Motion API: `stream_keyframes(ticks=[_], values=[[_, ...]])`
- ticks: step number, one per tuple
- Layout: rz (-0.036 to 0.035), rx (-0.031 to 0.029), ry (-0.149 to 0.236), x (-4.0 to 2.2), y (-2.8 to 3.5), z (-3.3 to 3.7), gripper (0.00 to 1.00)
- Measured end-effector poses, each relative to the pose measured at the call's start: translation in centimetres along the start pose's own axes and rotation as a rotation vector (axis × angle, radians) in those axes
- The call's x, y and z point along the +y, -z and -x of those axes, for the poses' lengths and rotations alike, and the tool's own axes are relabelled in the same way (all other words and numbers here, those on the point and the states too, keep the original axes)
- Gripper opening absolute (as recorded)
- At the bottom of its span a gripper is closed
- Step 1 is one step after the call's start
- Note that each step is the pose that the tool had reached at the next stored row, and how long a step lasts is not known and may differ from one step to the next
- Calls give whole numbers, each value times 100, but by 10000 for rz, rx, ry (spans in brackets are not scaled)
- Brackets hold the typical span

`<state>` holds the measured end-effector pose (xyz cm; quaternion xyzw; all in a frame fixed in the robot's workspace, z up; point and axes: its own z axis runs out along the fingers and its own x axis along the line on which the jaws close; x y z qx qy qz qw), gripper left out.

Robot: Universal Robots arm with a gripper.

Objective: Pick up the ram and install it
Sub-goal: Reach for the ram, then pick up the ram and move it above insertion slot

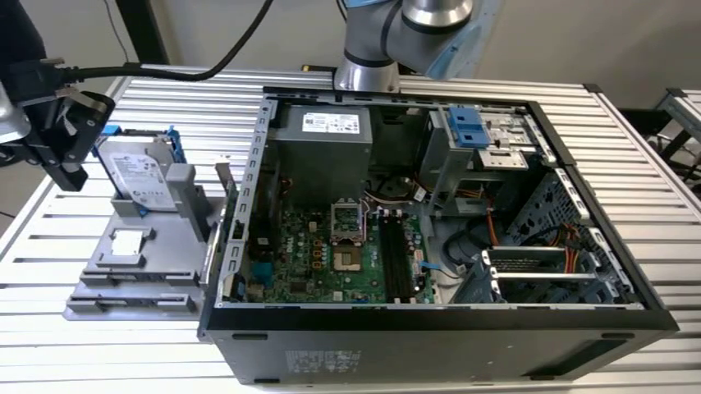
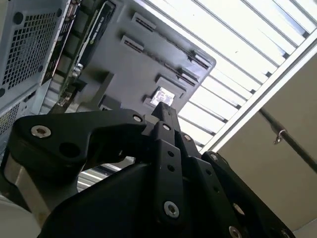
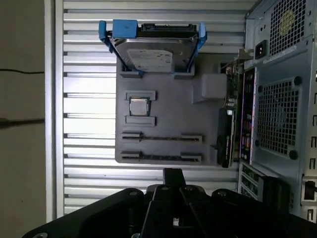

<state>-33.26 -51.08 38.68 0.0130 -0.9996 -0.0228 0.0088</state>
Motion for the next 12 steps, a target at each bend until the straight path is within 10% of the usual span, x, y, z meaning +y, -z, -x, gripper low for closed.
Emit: stream_keyframes(ticks=[12], values=[[-37, 100, 2194, 0, 0, 0, 0]])
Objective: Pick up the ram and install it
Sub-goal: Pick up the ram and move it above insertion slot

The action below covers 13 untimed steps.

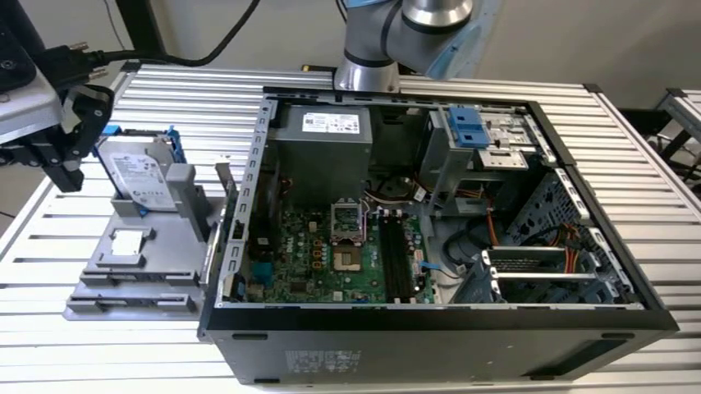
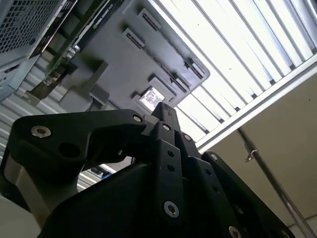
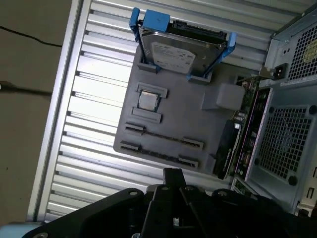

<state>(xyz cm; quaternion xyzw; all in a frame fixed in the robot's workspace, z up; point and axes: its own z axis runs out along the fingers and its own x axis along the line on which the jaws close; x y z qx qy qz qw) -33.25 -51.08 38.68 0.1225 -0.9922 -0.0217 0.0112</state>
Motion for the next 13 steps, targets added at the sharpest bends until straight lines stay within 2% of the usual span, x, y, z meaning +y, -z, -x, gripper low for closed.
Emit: stream_keyframes(ticks=[13], values=[[-40, 109, 2357, 0, 0, 0, 0]])
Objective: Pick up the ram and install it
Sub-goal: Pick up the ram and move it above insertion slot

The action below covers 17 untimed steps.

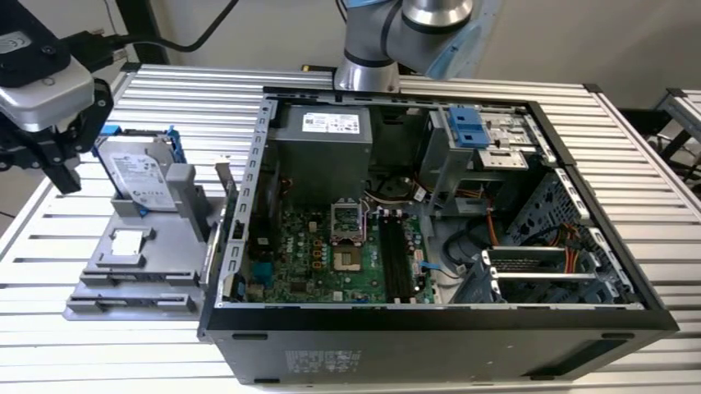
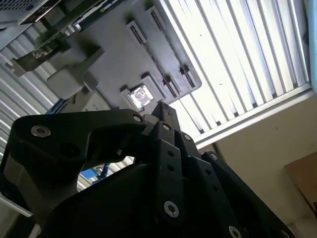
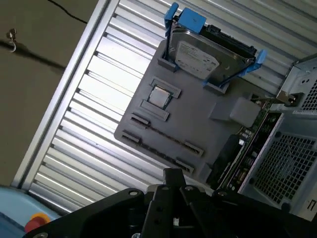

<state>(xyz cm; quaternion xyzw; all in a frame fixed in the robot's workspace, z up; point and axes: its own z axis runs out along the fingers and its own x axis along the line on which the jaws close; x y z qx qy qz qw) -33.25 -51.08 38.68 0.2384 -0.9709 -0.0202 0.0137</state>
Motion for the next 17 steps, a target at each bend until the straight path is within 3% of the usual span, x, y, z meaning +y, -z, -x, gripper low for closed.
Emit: stream_keyframes(ticks=[17], values=[[-53, 141, 3075, 0, -1, 0, 0]])
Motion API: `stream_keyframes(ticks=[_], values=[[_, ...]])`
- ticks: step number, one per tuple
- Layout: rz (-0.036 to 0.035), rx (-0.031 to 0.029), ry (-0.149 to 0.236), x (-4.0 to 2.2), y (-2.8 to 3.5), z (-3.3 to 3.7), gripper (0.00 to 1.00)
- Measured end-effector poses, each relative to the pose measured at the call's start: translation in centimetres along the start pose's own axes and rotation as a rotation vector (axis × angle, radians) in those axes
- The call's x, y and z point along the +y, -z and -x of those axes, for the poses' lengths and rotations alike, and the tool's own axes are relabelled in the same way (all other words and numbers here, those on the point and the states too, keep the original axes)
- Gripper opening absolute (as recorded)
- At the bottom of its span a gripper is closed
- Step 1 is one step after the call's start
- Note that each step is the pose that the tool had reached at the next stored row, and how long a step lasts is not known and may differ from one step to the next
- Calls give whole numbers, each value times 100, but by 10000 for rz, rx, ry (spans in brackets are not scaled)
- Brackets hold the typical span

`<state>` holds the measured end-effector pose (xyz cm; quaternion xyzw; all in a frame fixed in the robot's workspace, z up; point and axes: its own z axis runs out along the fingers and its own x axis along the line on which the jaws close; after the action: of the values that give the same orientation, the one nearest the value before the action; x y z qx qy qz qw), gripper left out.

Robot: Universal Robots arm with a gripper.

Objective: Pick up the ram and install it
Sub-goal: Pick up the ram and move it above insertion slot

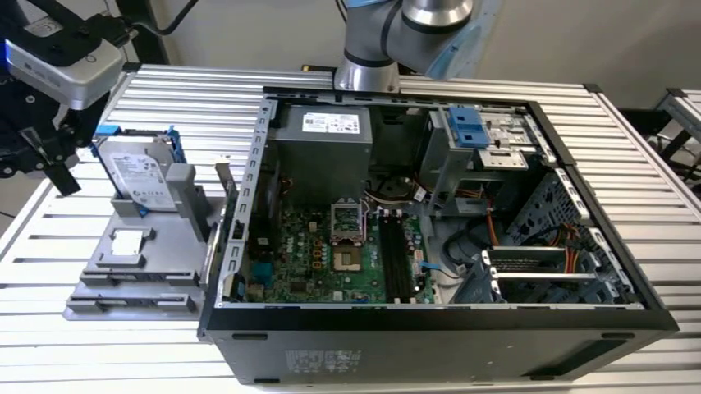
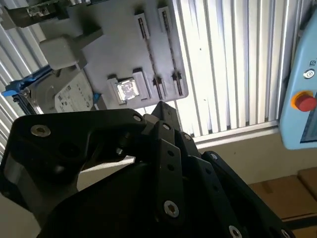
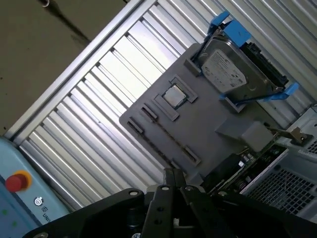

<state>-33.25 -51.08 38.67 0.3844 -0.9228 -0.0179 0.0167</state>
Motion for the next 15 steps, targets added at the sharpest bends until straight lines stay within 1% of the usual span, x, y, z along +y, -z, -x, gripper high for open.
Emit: stream_keyframes(ticks=[3, 5, 8, 11, 13, 15], values=[[-10, 25, 551, 0, 0, 0, 0], [-37, 23, 912, 1, 0, 0, 0], [-105, -5, 1453, 0, 1, 0, 0], [-203, -48, 1918, 0, 0, 0, 0], [-255, -56, 2215, 0, -1, 1, 0], [-289, -61, 2486, 0, -1, 0, 0]])
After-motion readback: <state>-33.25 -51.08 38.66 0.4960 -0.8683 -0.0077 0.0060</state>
